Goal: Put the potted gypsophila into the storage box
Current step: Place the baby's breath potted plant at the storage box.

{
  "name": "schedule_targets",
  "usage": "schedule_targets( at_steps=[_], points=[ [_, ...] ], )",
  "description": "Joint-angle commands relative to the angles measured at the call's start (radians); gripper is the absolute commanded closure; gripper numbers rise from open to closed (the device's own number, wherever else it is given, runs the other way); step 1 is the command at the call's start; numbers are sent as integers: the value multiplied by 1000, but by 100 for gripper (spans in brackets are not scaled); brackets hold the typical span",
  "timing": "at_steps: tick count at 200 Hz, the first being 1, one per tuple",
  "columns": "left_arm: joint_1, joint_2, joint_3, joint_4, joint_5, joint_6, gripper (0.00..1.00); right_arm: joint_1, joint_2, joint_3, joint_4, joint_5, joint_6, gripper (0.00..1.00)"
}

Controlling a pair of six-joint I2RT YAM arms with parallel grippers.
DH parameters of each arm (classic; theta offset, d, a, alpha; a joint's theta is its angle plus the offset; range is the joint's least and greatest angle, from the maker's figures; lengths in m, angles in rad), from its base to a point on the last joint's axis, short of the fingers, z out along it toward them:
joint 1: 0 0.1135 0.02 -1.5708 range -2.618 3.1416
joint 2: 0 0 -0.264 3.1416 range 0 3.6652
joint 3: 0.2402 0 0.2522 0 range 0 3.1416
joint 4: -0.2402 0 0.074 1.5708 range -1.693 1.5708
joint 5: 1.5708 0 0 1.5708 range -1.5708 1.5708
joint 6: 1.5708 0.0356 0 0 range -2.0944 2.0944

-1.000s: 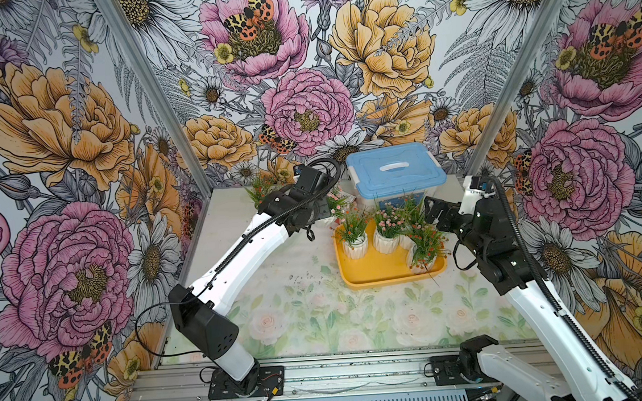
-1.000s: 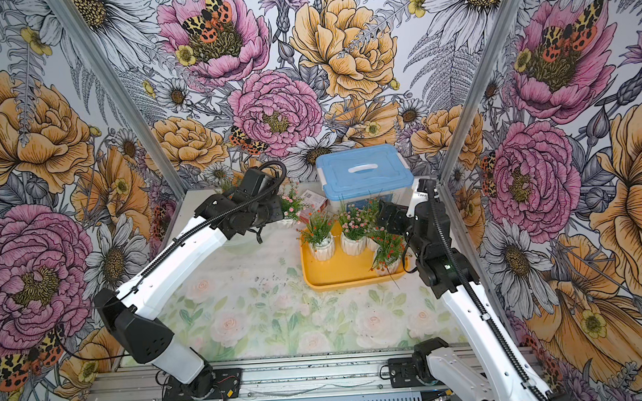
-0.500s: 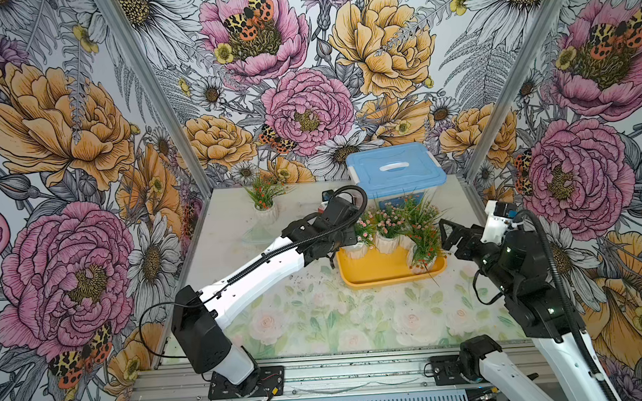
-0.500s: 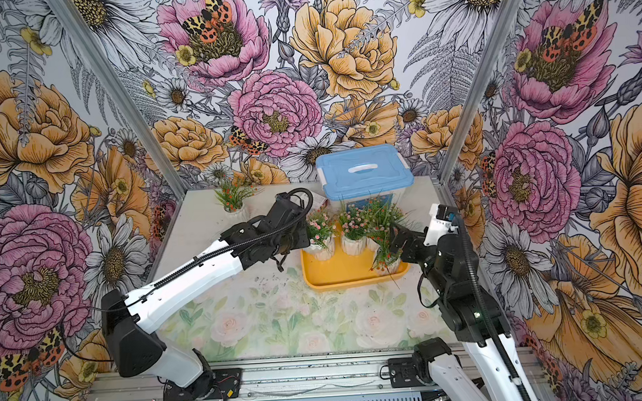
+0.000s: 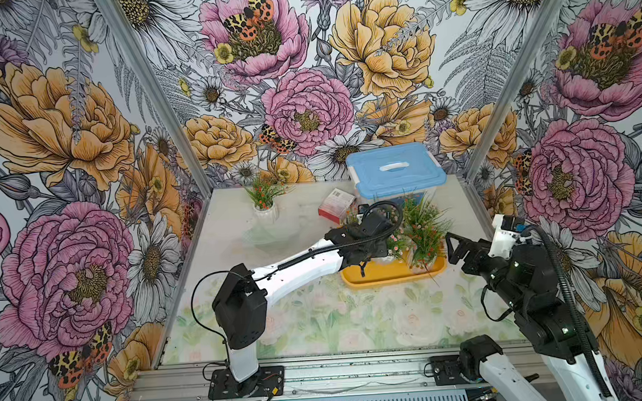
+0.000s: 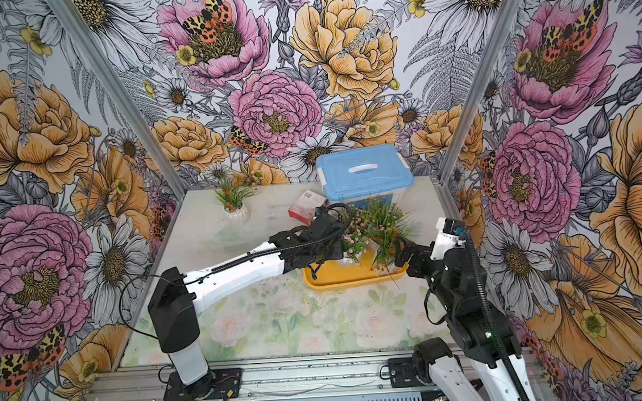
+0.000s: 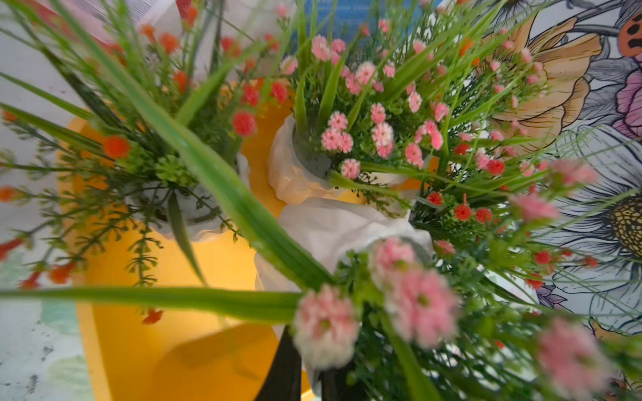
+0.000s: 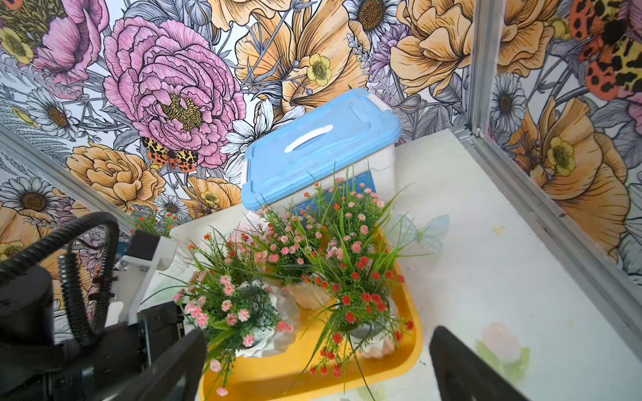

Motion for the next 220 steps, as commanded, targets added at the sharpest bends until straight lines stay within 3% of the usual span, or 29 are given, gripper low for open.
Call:
schedule_targets(
  at_steps=[1, 115, 167, 220],
  points=[
    [3, 32, -14, 192, 69, -65, 100, -8, -7, 38, -19, 17, -2, 1],
    [-1, 172, 13, 217, 145, -123, 100, -7, 12, 52, -41, 17, -7, 1],
    [3, 134, 7, 200, 131, -92, 67, -7, 85, 81, -40, 27, -19, 1],
    [33, -46, -28, 145, 69, -33, 57, -7, 183, 118, -37, 103, -1, 0]
  ],
)
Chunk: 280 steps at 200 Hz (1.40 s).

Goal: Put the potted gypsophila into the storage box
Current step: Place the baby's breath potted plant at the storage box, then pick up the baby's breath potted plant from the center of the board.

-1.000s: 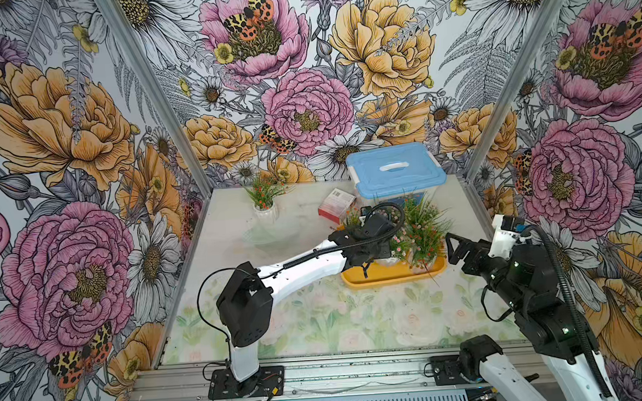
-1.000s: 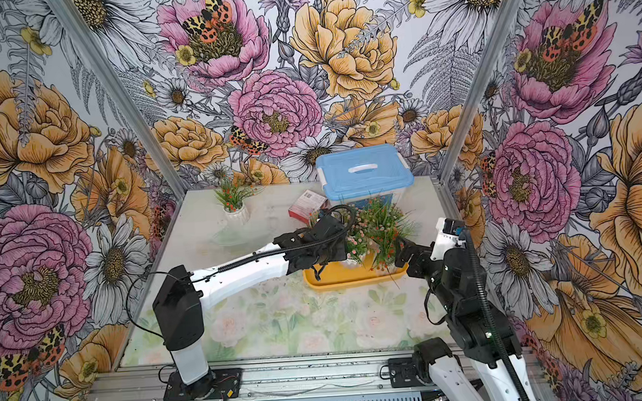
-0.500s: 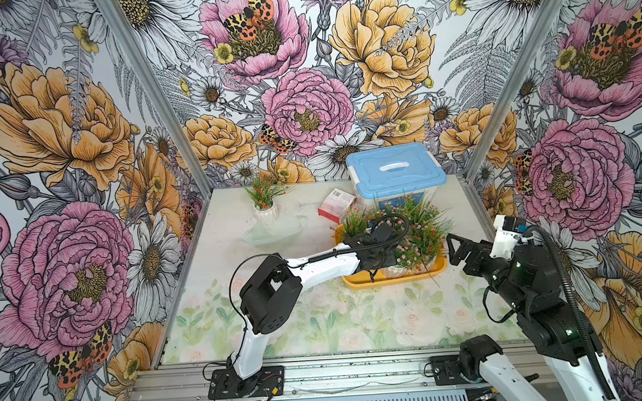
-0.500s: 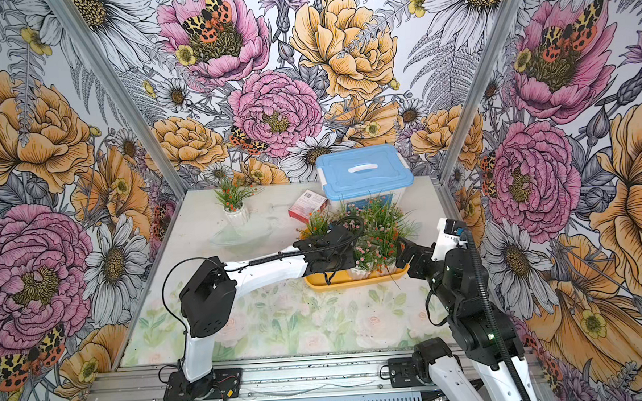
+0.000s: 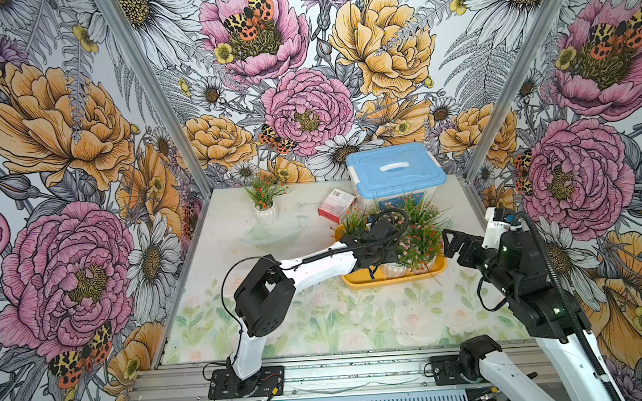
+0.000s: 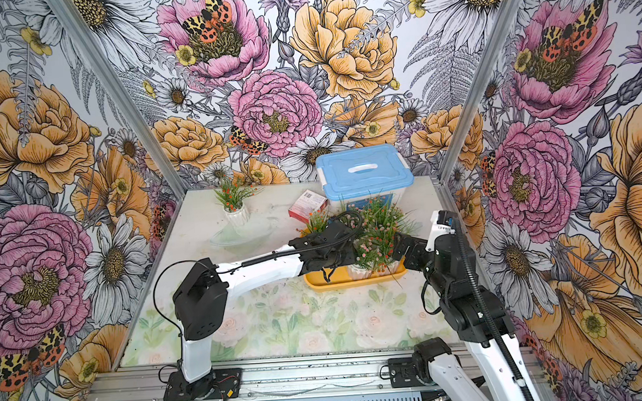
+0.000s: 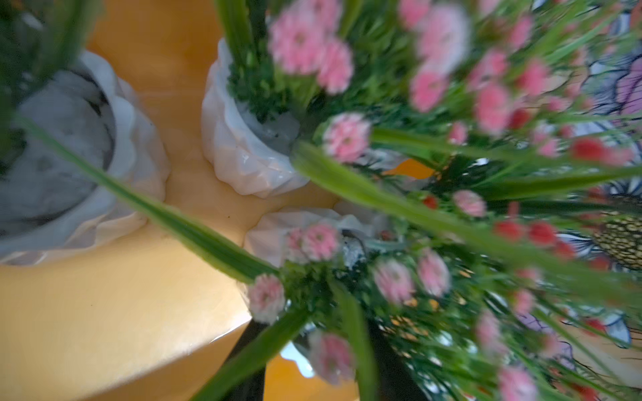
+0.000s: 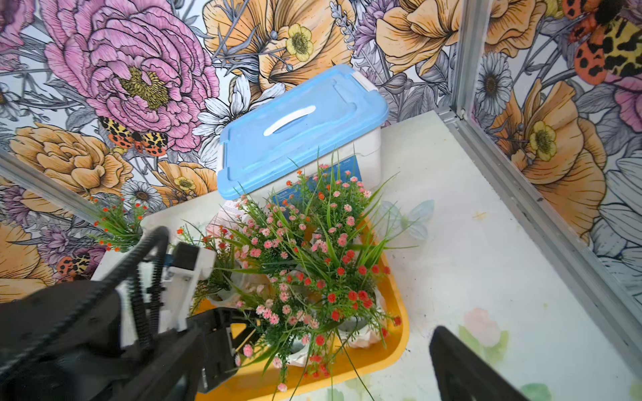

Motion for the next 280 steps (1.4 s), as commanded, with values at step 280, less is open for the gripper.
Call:
schedule_targets(
  at_steps=[280],
  points=[
    [972, -55, -40, -199, 27, 148, 62, 221, 1082, 636, 706, -451, -208, 1]
  ],
)
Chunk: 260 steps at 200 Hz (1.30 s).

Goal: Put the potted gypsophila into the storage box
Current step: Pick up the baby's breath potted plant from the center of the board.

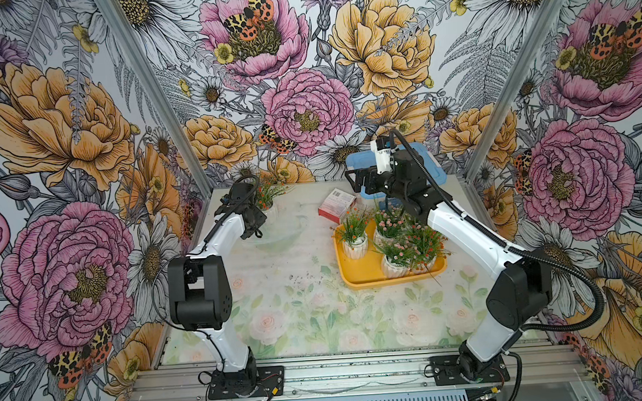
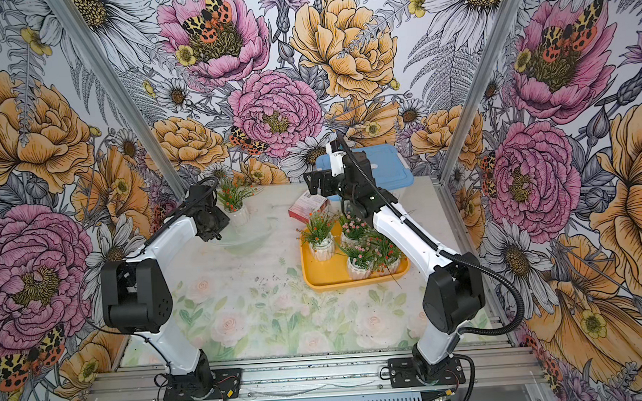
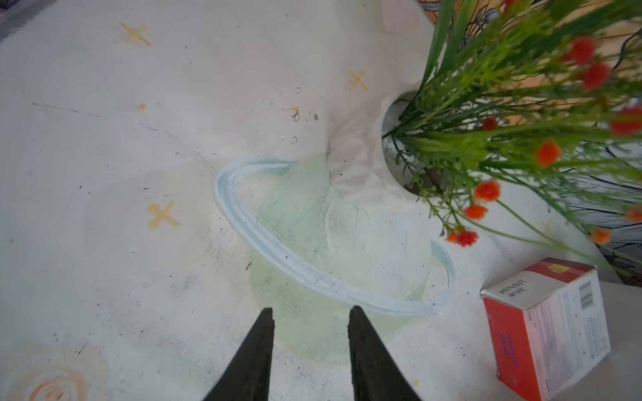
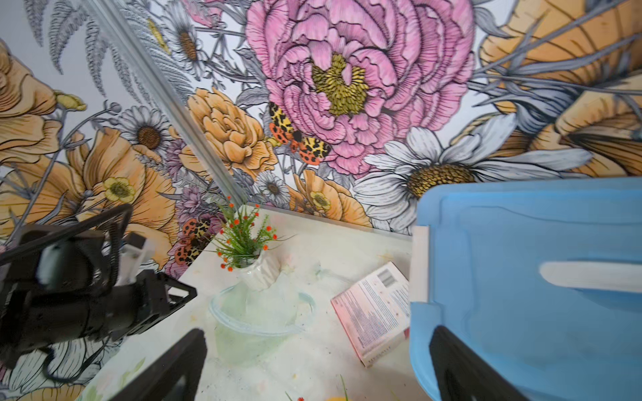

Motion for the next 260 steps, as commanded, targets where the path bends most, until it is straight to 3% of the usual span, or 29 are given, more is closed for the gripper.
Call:
schedule_targets(
  at_steps=[1, 50, 125, 260],
  points=[
    [17, 73, 82, 3, 46, 17, 62, 11, 44, 48, 70, -96, -40, 1],
    [42, 193, 219, 1, 74, 7, 62, 56, 156, 104, 163, -230, -66, 1],
    [47, 302, 311, 3, 102, -2, 65, 67, 214, 164, 143, -180, -98, 0],
    [37, 328, 368, 22, 86, -12, 66, 65, 222, 161, 137, -83, -101, 0]
  ],
)
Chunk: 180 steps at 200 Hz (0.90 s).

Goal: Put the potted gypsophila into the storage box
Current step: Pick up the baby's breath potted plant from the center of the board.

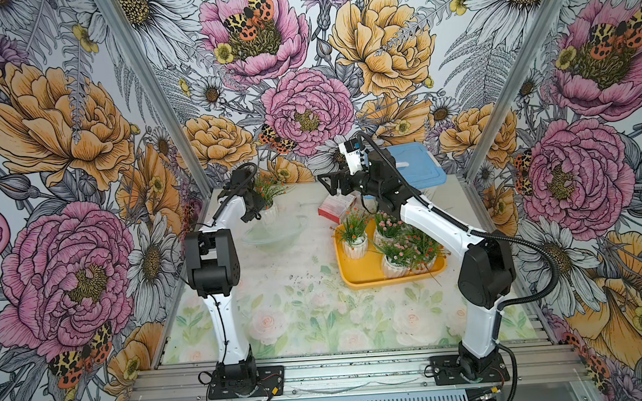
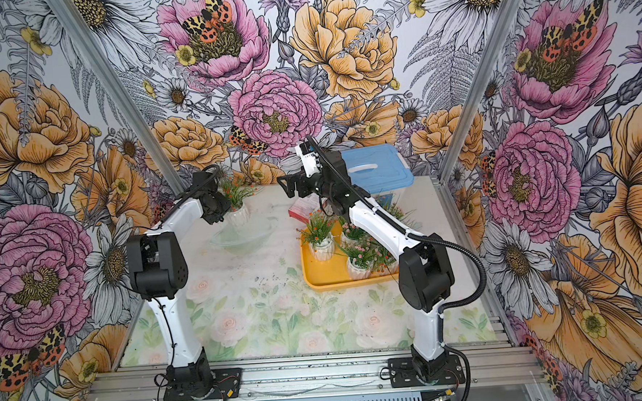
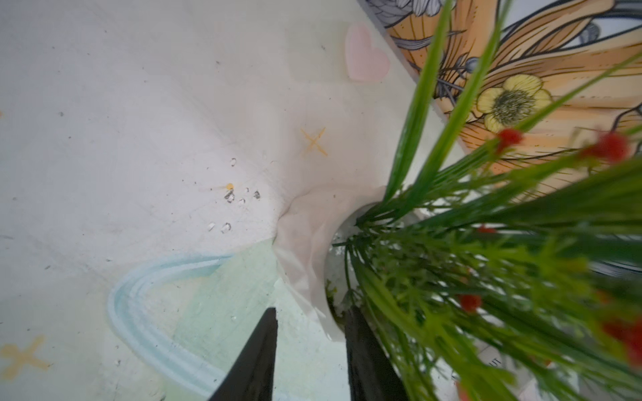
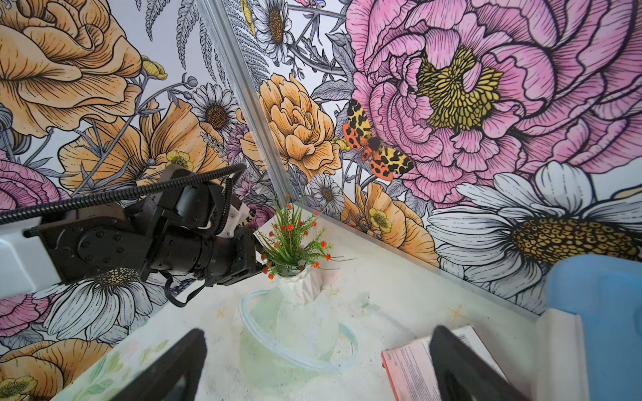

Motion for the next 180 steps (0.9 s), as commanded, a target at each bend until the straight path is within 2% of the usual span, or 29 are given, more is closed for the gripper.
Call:
schedule_targets(
  at_steps=[1, 140, 180],
  points=[
    [-4, 23, 22, 17, 6, -18, 65, -5, 13, 18, 10, 28, -21, 1],
    [-7, 121, 64, 15, 39, -27, 77, -20, 15, 17, 7, 62, -23, 1],
    [-18, 119, 48, 15, 43, -21, 86, -21, 19, 17, 7, 65, -22, 1]
  ],
)
